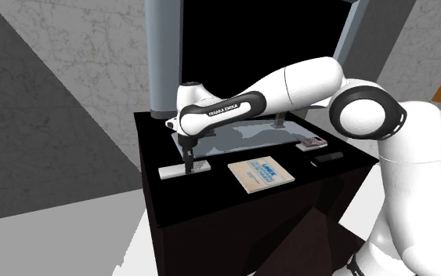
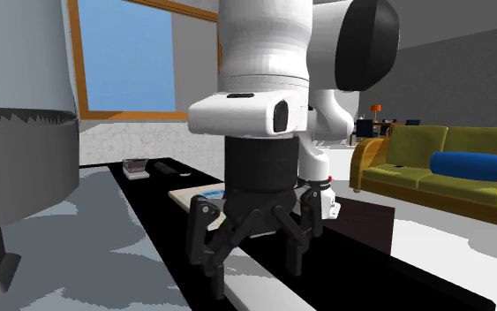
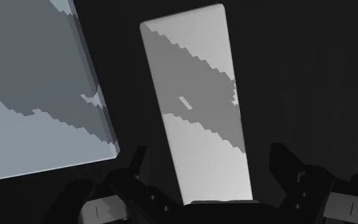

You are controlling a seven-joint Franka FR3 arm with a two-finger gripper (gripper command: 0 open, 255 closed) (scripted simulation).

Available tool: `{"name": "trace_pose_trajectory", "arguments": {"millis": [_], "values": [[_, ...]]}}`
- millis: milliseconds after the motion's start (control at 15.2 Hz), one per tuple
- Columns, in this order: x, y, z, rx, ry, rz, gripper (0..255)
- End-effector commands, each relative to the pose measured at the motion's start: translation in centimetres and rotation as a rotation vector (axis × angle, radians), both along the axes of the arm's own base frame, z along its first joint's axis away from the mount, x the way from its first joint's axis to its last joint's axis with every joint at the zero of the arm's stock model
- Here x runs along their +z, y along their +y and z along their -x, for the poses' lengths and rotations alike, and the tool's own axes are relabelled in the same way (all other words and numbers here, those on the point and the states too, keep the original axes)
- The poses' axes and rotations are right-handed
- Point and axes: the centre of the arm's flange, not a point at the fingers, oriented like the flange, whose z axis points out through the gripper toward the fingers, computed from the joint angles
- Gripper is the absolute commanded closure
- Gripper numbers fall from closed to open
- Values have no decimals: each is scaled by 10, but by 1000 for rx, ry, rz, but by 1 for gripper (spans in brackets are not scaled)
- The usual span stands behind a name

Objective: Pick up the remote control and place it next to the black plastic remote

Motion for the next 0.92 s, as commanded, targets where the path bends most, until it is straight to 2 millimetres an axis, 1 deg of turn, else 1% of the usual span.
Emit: {"name": "trace_pose_trajectory", "arguments": {"millis": [0,66,528,594,858], "values": [[-12,0,0,1,0,0,0],[-15,0,0,1,0,0,0],[-15,0,0,1,0,0,0],[-15,0,0,1,0,0,255],[-15,0,0,1,0,0,255]]}}
